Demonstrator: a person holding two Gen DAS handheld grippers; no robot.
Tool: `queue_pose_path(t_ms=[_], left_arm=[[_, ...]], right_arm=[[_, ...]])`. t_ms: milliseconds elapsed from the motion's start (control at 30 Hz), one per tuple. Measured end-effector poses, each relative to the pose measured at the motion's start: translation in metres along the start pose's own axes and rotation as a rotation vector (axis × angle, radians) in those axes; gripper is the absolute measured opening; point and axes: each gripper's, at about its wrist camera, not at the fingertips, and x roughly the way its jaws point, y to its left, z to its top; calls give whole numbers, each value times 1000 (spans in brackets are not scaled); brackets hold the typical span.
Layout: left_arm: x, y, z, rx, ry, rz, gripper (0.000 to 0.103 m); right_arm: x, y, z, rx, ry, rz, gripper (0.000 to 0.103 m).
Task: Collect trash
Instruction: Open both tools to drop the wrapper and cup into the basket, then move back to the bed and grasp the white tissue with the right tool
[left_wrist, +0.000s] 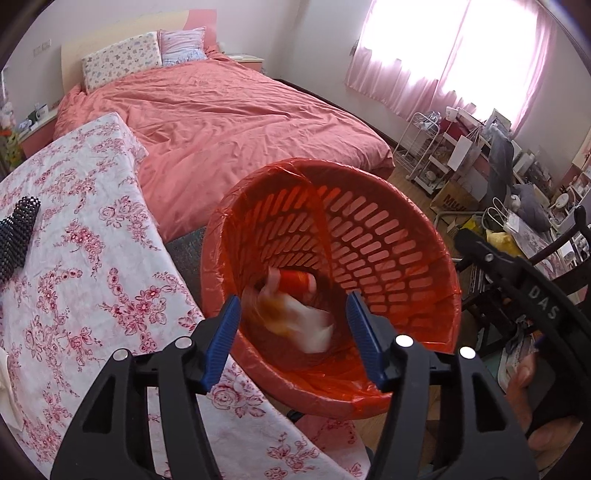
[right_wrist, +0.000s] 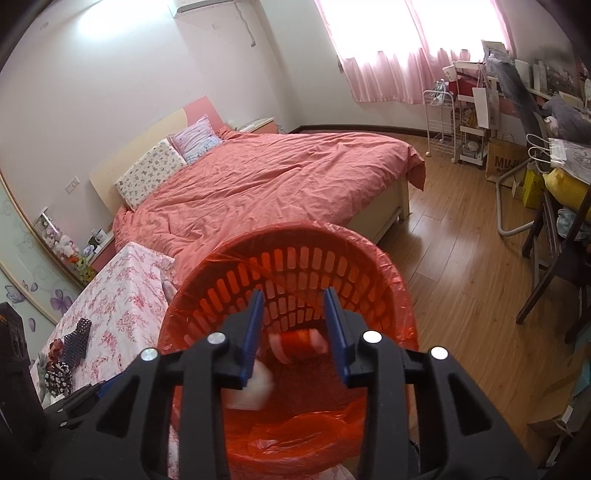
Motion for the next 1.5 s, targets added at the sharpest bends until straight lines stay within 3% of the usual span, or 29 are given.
queue_pose_path(t_ms=[300,467,767,933,1067,1167,1233,1400,1500], left_arm=[[-26,30,-4,-38,-31,53,60],[-58,67,-19,-80,-83,134,68],[-122,165,-69,-275,-149,358,88],[-161,232,-98,-388,-188,506,89],[-184,271,-119,-440,-218,582,89],[-196,295,-133,-469,-232,604,89],[-201,305,-138,-484,-236,611,89],[-208,322,-155,-501,-234,608,89],[-208,327,-160,-504,-227,597,89]], right_arm=[[-11,1,0,-20,-17,-26,41],[-24,28,-8,-86,-30,-13,47],[-31,123,-54,-268,50,125,52],[-32,191,-91,-361,115,227,53],[-29,249,-127,-445,176,303,53],[-26,288,-153,-515,216,361,57],[-22,312,-171,-561,233,378,65],[-3,341,-195,-601,270,350,77],[10,351,-205,-618,306,340,77]])
